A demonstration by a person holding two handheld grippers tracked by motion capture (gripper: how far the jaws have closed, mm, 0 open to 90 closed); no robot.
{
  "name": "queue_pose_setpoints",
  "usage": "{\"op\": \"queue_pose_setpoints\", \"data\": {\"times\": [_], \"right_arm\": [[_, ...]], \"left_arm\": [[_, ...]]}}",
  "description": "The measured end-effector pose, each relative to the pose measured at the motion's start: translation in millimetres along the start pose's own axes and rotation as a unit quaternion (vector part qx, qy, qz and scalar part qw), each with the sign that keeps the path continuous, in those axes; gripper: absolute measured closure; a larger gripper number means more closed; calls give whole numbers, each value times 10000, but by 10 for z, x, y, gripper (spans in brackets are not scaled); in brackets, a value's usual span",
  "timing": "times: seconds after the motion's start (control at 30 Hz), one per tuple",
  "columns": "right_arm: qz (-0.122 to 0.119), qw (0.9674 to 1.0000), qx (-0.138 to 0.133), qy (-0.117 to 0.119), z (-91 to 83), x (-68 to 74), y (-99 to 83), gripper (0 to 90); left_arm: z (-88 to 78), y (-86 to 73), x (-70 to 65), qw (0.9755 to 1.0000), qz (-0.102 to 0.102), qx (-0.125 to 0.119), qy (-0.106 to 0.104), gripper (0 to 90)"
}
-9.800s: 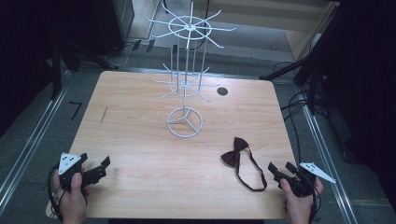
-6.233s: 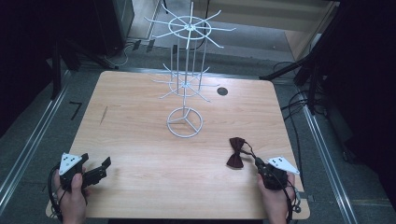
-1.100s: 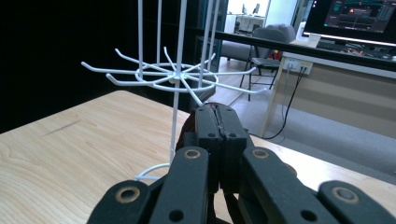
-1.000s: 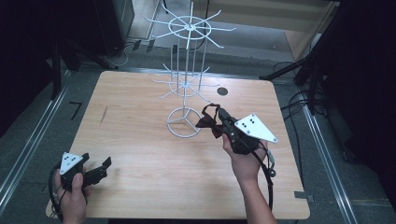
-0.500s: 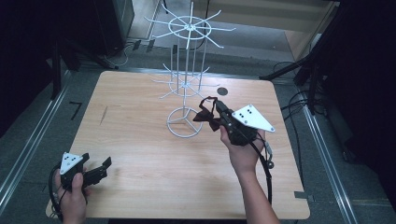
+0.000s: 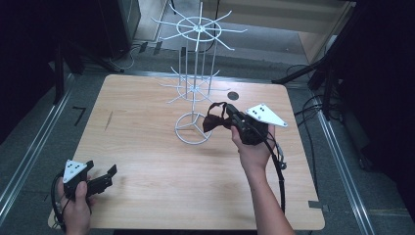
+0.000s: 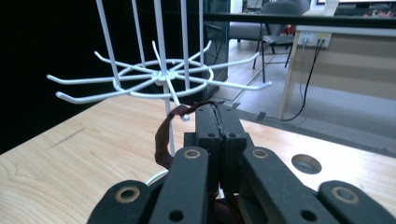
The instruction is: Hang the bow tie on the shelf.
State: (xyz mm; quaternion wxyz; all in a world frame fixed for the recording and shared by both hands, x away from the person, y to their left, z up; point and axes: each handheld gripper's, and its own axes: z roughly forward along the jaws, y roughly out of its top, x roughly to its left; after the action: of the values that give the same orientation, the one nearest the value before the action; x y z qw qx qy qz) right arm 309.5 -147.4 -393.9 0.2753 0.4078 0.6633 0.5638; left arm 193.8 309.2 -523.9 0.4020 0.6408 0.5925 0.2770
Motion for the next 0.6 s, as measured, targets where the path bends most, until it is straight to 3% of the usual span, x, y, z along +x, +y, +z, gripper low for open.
{"op": "queue_pose_setpoints", "data": {"times": [0.6], "right_arm": [[365, 9987, 334, 84, 340, 1, -209, 900]], "left_arm": [[2, 1, -2, 10000, 17, 9, -9, 143]]}}
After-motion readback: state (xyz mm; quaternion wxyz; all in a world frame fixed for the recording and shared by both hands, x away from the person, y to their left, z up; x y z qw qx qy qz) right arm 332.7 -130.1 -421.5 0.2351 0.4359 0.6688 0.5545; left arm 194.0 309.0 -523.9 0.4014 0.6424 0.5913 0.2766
